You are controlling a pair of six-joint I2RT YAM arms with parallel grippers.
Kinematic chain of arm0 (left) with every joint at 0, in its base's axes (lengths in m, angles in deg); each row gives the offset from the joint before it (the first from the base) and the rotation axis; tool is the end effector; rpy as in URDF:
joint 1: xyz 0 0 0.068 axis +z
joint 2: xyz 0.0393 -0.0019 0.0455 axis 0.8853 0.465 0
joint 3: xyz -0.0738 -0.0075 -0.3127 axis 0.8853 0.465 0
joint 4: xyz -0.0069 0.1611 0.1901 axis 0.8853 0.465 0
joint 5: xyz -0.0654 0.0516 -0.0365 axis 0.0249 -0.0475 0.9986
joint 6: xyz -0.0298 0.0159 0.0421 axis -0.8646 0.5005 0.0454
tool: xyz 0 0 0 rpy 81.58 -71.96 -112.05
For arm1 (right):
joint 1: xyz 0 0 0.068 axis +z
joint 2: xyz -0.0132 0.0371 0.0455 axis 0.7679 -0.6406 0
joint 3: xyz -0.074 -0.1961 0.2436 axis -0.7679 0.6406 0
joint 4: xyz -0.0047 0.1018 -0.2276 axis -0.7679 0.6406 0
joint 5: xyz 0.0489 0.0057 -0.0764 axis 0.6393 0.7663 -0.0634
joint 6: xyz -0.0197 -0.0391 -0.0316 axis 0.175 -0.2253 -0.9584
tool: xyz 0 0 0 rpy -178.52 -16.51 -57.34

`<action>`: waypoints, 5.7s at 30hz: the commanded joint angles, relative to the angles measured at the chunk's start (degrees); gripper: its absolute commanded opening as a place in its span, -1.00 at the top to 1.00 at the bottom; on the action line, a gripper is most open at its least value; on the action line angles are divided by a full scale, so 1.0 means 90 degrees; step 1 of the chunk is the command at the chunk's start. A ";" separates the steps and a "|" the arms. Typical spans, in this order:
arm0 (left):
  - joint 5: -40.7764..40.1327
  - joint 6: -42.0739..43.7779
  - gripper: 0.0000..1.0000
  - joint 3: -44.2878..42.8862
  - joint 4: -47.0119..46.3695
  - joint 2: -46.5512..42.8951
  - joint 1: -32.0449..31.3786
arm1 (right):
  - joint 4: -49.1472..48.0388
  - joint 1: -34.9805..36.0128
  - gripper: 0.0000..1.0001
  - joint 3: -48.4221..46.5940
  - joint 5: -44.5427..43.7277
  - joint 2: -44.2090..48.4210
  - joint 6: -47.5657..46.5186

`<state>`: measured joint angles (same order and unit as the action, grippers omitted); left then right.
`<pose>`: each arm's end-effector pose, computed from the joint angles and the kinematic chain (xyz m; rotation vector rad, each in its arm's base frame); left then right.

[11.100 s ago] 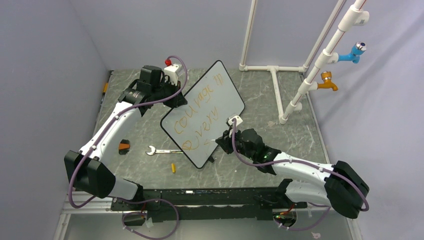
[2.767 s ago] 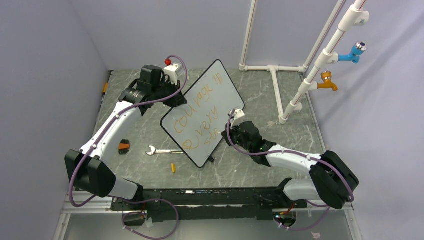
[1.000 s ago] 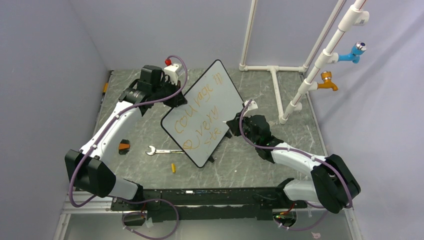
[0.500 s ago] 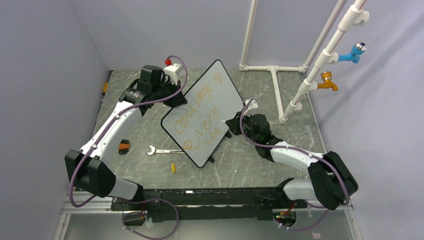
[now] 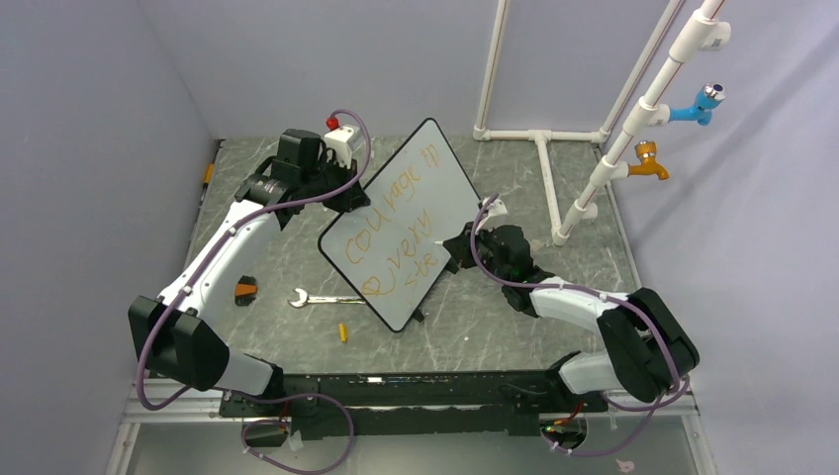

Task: Write a sentence on the whiteboard
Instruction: Write a sentence on the whiteboard, then move the whiteboard to the center of the board.

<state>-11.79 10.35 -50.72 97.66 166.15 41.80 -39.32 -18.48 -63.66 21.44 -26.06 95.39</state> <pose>0.2701 -0.1142 0.4104 0.4841 2.1784 -0.6466 0.2131 0.1354 0.2533 -0.2083 1.9180 0.7394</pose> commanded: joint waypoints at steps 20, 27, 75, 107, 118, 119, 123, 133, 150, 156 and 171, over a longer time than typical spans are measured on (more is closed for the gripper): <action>-0.1359 0.0945 1.00 0.0014 0.0548 -0.0029 0.0021 | -0.0144 -0.0024 1.00 0.0666 0.0033 0.0041 0.0203; -0.1358 0.0945 1.00 0.0023 0.0553 -0.0039 0.0021 | 0.0166 -0.0027 1.00 0.0670 -0.0053 0.0206 0.0119; -0.1355 0.0945 1.00 0.0023 0.0549 -0.0011 0.0016 | 0.0473 -0.0029 1.00 -0.0855 0.0068 -0.0277 -0.0095; -0.1369 0.0948 1.00 0.0024 0.0549 -0.0068 0.0012 | 0.0607 -0.0153 1.00 -0.0497 0.0001 -0.0610 0.0085; -0.1369 0.0945 1.00 0.0023 0.0555 -0.0078 0.0011 | 0.0736 -0.0150 1.00 -0.0348 0.0293 -0.0415 0.0156; -0.1369 0.0945 1.00 0.0023 0.0552 -0.0086 0.0011 | 0.0750 -0.0151 1.00 -0.0348 0.0328 -0.0383 0.0164; -0.1378 0.0954 1.00 0.0023 0.0556 -0.0087 0.0016 | 0.0807 -0.0144 1.00 -0.0338 0.0468 -0.0245 0.0209; -0.1378 0.0952 1.00 0.0023 0.0556 -0.0088 0.0011 | 0.0817 -0.0141 1.00 -0.0382 0.0703 -0.0114 0.0254; -0.1439 0.0984 1.00 0.0013 0.0614 -0.0134 0.0011 | 0.2453 -0.0152 1.00 -0.1159 0.0048 0.1831 -0.0179; -0.1481 0.0983 1.00 0.0034 0.0619 -0.0301 -0.0027 | 0.2753 -0.0163 1.00 -0.1161 -0.0240 0.2355 -0.0193; -0.1300 0.0765 1.00 0.0313 0.1091 -0.0832 -0.0205 | 0.2910 -0.0171 1.00 -0.0969 -0.0532 0.2674 -0.0206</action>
<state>-14.63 10.40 -51.14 103.15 161.95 39.38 -12.44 -19.97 -72.75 17.68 -2.96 94.00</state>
